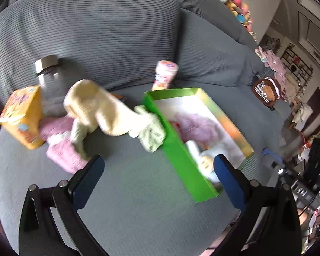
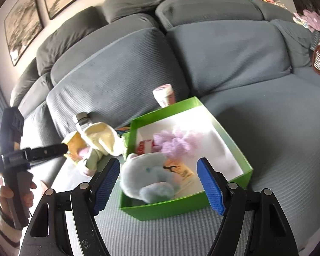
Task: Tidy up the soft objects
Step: 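Move the open right gripper back toward the pink cloth, then grasp the pink-and-white cloth with the right gripper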
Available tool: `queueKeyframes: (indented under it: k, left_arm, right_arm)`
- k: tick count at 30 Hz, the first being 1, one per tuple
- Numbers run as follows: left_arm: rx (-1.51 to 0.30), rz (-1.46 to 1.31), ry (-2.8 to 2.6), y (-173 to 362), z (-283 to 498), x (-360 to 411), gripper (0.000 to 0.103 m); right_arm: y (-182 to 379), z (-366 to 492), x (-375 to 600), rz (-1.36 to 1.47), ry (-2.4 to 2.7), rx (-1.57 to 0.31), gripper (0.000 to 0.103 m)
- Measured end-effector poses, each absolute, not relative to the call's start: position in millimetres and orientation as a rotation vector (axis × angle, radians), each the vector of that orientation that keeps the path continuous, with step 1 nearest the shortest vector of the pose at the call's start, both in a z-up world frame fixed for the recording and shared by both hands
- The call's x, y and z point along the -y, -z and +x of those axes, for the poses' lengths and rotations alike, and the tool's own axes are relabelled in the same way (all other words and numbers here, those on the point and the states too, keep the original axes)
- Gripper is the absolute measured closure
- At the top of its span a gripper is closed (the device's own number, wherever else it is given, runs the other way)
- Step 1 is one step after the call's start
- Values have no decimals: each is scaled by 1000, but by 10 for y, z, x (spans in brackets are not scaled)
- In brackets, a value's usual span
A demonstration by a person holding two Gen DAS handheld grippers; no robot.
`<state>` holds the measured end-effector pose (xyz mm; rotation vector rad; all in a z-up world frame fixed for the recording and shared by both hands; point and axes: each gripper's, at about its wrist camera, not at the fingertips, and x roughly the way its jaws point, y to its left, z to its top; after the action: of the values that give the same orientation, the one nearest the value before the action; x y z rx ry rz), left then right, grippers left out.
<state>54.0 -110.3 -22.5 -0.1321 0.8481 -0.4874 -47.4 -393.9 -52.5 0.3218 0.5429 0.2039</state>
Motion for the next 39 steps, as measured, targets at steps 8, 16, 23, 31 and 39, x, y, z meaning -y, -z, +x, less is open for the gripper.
queueKeyframes:
  k: [8,16,23,31,39]
  left_arm:
    - [-847,-133,394,393,294,646,1]
    - [-880,-216,285,647,192,51,1]
    - [-923,-313,225,918,136,-390,1]
    - [-953,-391,182,1120,172,-774,1]
    - [-956,-418,190,1202,256,-938,1]
  right_arm:
    - [501,-514,3387,231,-308,-577,27]
    - [674,-324,2554,103,-473,-665,27]
    - [985,-131,2034,49,-554,-764,27]
    - [1182,234,1542,-1,-581,-790,27]
    - [1232,771,1130,-20,-556,-774,32]
